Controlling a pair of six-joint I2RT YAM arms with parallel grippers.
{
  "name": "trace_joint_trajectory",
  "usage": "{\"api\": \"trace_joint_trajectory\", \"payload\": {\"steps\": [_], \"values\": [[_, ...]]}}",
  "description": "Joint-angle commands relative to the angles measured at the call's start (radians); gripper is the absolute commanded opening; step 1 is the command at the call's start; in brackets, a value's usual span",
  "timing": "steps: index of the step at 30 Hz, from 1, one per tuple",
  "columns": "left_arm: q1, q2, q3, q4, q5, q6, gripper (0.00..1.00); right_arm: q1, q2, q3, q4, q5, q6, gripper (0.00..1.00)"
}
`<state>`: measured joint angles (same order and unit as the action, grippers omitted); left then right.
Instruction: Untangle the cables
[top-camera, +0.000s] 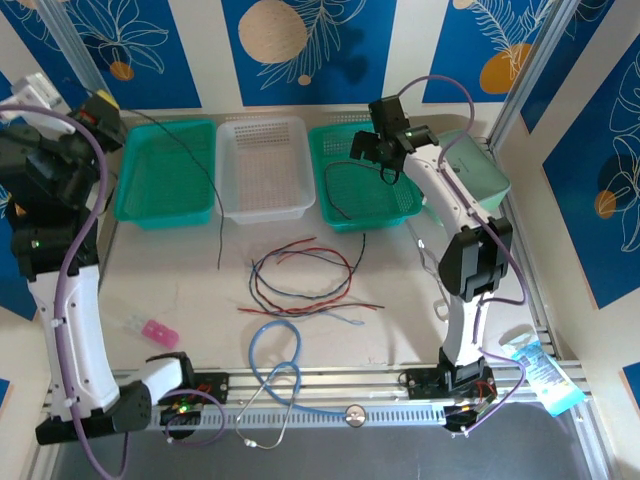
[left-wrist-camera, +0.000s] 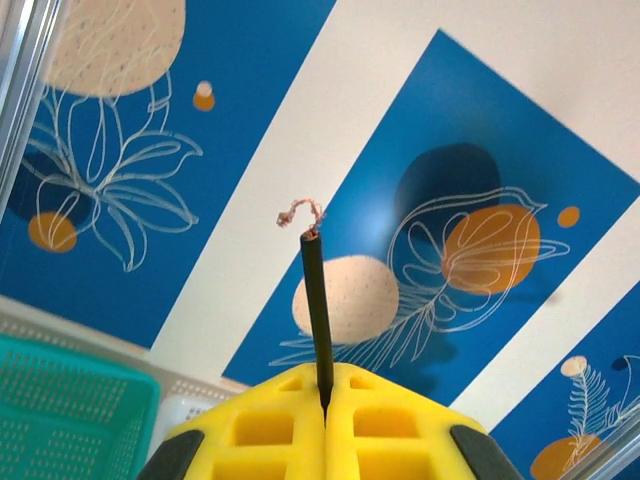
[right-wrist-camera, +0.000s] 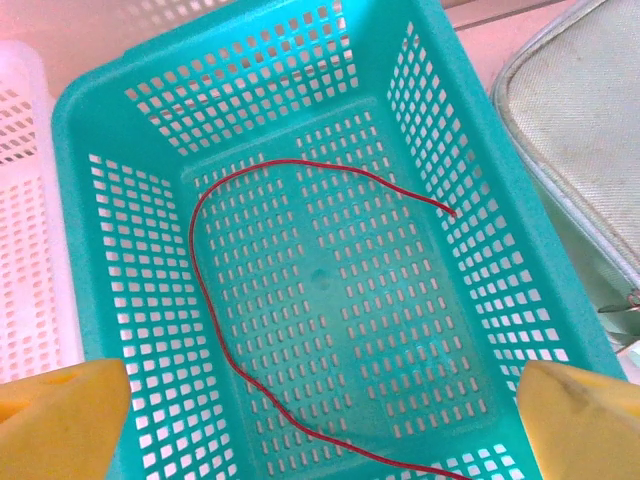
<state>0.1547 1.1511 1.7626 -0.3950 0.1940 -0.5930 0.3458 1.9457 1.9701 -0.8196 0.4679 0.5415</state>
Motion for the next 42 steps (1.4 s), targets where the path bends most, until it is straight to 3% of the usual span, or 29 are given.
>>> {"api": "trace_joint_trajectory", "payload": {"steps": [1, 7, 10, 17, 28, 33, 36, 42], "values": [[-0.01, 0.069, 0.118, 0.045, -0.016, 0.037, 0.0, -0.013, -0.036, 0.003, -0.04, -0.029, -0.017, 0.99], [-0.011, 0.21, 0.264, 0.189, -0.141, 0.057, 0.0, -0.012, -0.093, -0.033, -0.009, -0.069, -0.05, 0.99], [-0.01, 0.303, 0.364, 0.227, -0.179, 0.128, 0.0, -0.011, -0.078, 0.004, -0.039, -0.079, -0.061, 0.99], [-0.01, 0.441, 0.422, 0.334, -0.289, 0.257, 0.0, -0.008, -0.082, 0.009, -0.054, -0.105, -0.089, 0.99], [-0.009, 0.481, 0.175, 0.535, -0.39, 0.401, 0.0, 0.001, -0.179, -0.095, -0.058, -0.09, -0.18, 0.99], [-0.01, 0.527, 0.094, 0.477, -0.355, 0.368, 0.0, 0.011, -0.218, -0.109, -0.07, -0.077, -0.202, 0.99], [-0.009, 0.574, 0.054, 0.334, -0.366, 0.336, 0.0, 0.016, -0.255, -0.149, -0.058, -0.1, -0.212, 0.99], [0.008, 0.747, 0.093, 0.05, -0.263, 0.265, 0.0, 0.004, -0.316, -0.288, -0.041, -0.092, -0.209, 0.99]]}}
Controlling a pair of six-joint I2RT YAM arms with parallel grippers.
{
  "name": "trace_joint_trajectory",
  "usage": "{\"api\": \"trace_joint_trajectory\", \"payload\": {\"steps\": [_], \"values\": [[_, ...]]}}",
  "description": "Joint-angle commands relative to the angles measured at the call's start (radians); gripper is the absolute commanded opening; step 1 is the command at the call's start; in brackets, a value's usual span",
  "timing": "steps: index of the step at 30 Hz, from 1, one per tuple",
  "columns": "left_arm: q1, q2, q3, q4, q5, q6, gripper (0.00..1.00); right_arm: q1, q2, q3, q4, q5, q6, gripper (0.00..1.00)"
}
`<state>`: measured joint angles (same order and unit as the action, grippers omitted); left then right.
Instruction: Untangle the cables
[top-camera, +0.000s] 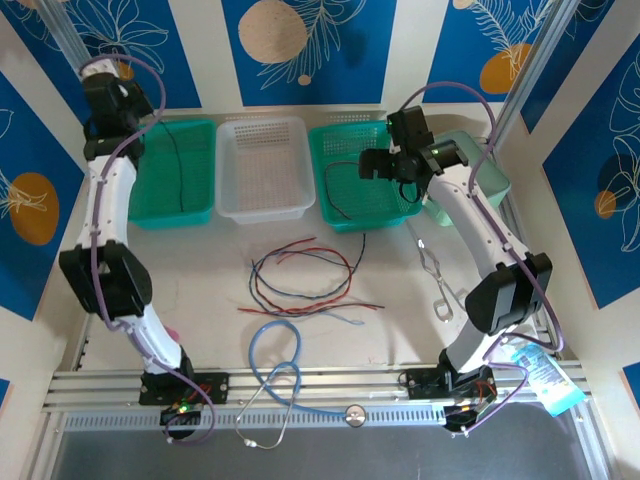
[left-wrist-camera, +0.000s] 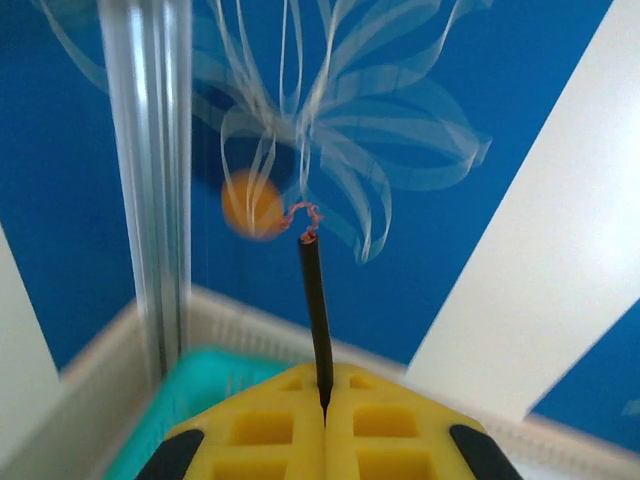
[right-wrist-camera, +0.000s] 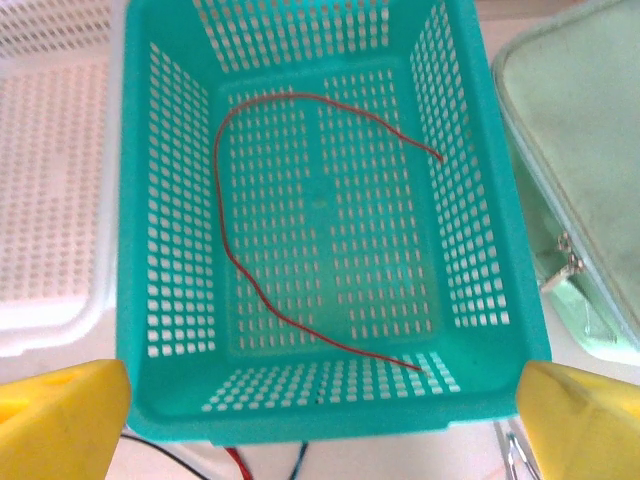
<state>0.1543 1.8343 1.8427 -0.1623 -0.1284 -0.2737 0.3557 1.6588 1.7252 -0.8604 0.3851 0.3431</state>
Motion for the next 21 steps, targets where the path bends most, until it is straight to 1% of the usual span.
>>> {"api": "trace_joint_trajectory", "payload": {"steps": [1, 3, 6, 8, 9, 11, 15, 18, 21], "values": [[0.013, 0.093, 0.024, -0.217, 0.093, -0.078, 0.0, -0.006, -0.046, -0.065, 0.009, -0.016, -0.005, 0.99], [0.014, 0.161, 0.079, -0.318, 0.133, -0.095, 0.0, -0.008, -0.083, -0.114, 0.038, -0.03, 0.0, 0.99], [0.016, 0.299, 0.23, -0.512, 0.235, -0.113, 0.0, -0.016, -0.123, -0.16, 0.061, -0.035, 0.011, 0.99], [0.015, 0.387, 0.34, -0.618, 0.295, -0.086, 0.0, -0.026, -0.135, -0.186, 0.066, -0.039, 0.011, 0.99], [0.014, 0.429, 0.391, -0.669, 0.313, -0.066, 0.0, -0.034, -0.139, -0.199, 0.07, -0.046, 0.011, 0.99], [0.013, 0.487, 0.466, -0.747, 0.298, -0.034, 0.0, -0.046, -0.14, -0.215, 0.065, -0.055, 0.018, 0.99], [0.015, 0.513, 0.456, -0.769, 0.233, 0.002, 0.0, -0.055, -0.158, -0.24, 0.075, -0.07, 0.023, 0.99], [0.018, 0.533, 0.419, -0.76, 0.244, -0.014, 0.0, -0.057, -0.162, -0.242, 0.076, -0.077, 0.028, 0.99], [0.019, 0.567, 0.416, -0.783, 0.272, -0.015, 0.0, -0.058, -0.167, -0.23, 0.062, -0.084, 0.027, 0.99]]}}
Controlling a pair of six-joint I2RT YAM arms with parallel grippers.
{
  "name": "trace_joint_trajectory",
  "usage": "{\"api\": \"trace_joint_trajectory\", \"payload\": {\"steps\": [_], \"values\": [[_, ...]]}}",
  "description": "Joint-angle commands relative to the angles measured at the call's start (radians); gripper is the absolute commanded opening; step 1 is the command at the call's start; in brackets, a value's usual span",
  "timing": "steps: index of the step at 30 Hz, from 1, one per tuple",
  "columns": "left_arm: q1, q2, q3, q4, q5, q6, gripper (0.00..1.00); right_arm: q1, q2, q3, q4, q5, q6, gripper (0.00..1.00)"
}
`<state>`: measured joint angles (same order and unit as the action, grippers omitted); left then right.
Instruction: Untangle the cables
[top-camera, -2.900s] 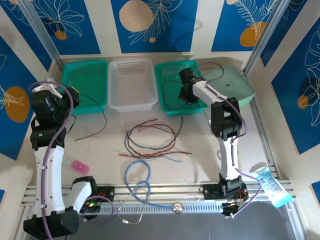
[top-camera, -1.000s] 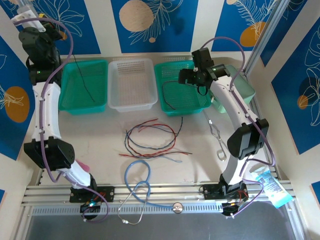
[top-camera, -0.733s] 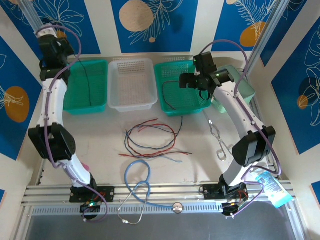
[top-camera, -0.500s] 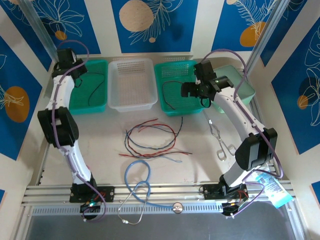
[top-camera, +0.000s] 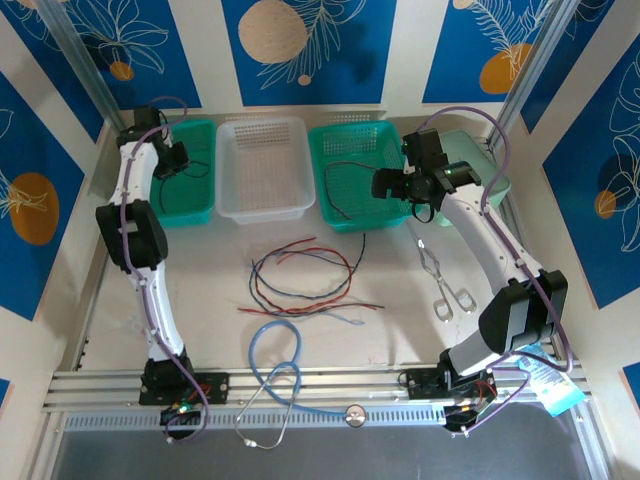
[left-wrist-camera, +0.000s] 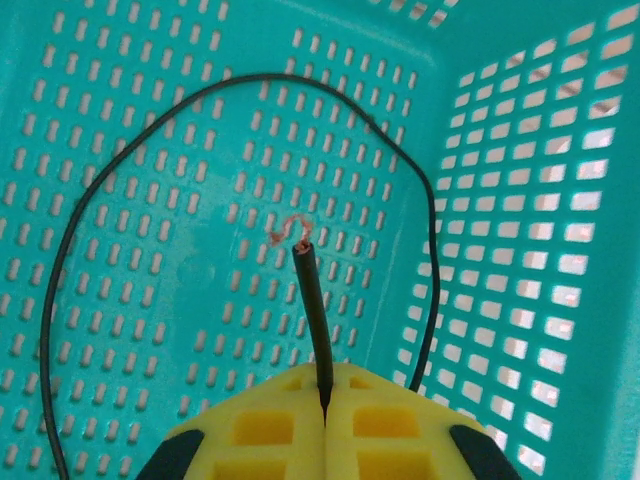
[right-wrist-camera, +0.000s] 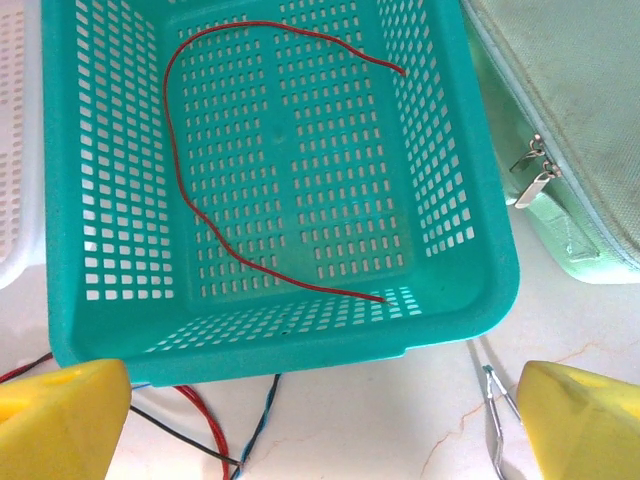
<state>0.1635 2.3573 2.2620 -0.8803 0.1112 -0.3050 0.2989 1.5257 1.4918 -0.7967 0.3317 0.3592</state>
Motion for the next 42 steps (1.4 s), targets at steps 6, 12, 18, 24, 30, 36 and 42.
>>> {"api": "trace_joint_trajectory", "payload": {"steps": [6, 12, 18, 24, 30, 36, 42], "values": [[0.014, 0.058, -0.012, -0.093, 0.051, 0.036, 0.37, -0.037, -0.055, -0.022, -0.001, -0.024, 0.019, 0.99], [0.009, -0.066, -0.005, -0.059, 0.025, 0.047, 0.62, -0.034, -0.115, -0.033, -0.004, -0.044, 0.054, 0.99], [-0.019, -0.251, -0.049, -0.049, -0.033, 0.074, 0.66, -0.007, -0.194, -0.091, -0.033, -0.029, 0.11, 1.0], [-0.1, -0.514, -0.288, 0.021, 0.029, 0.101, 0.65, 0.055, -0.289, -0.251, 0.002, -0.096, 0.244, 0.93], [-0.303, -0.762, -0.625, 0.101, 0.021, 0.128, 0.65, 0.143, -0.281, -0.378, 0.001, -0.089, 0.339, 0.85], [-0.543, -0.935, -0.962, 0.248, 0.022, 0.006, 0.64, 0.2, -0.27, -0.518, 0.068, -0.107, 0.437, 0.64], [-0.743, -1.015, -1.105, 0.325, -0.005, -0.132, 0.64, 0.247, -0.218, -0.602, 0.151, -0.125, 0.477, 0.53]]}}
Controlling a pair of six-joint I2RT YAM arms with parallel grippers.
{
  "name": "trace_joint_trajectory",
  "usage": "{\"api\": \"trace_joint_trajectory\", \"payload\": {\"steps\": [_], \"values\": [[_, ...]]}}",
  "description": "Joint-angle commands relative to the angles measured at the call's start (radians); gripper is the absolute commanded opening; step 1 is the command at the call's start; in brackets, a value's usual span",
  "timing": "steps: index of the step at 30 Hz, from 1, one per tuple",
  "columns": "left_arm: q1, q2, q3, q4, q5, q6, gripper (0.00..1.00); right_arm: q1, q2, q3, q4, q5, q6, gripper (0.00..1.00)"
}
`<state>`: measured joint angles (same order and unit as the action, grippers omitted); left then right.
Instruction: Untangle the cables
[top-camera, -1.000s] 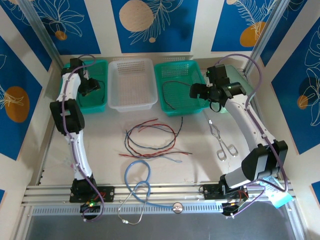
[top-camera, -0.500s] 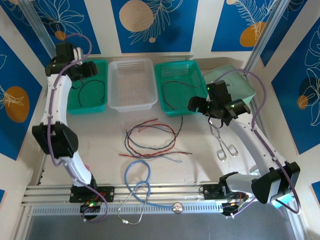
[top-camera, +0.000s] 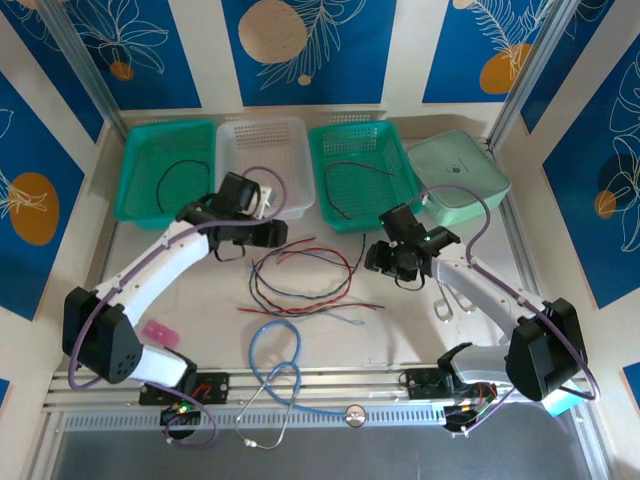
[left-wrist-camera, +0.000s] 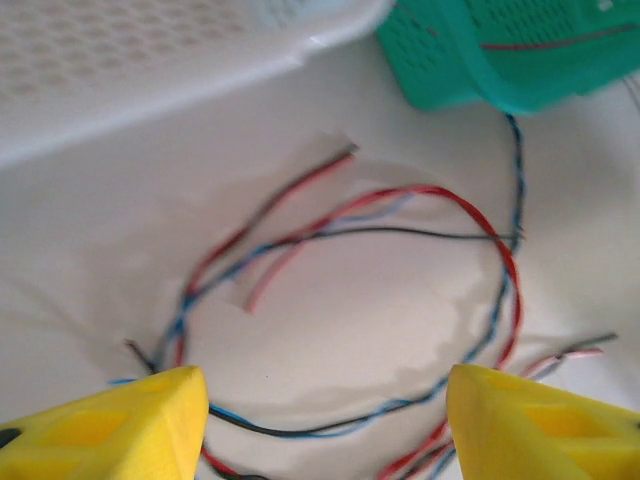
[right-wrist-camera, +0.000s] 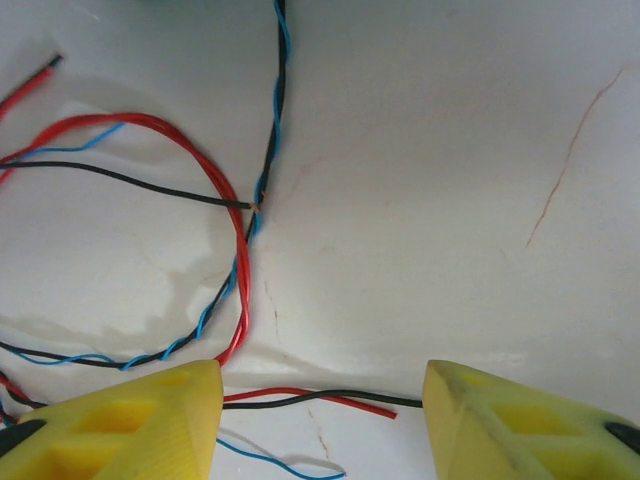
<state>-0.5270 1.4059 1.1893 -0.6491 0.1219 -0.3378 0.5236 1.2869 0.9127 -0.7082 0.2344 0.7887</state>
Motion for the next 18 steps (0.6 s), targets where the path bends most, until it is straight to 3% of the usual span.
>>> {"api": "trace_joint_trajectory", "payload": {"steps": [1, 10, 18], "values": [[-0.076, -0.073, -0.05, 0.109, -0.022, -0.12, 0.64, 0.031, 0.036, -0.031, 0.077, -0.029, 0.051, 0.51], [-0.171, -0.096, -0.14, 0.157, -0.033, -0.204, 0.63, 0.056, 0.207, -0.007, 0.183, -0.129, 0.013, 0.35], [-0.171, -0.102, -0.145, 0.135, -0.044, -0.19, 0.63, 0.058, 0.346, 0.077, 0.152, -0.17, -0.04, 0.32]]}}
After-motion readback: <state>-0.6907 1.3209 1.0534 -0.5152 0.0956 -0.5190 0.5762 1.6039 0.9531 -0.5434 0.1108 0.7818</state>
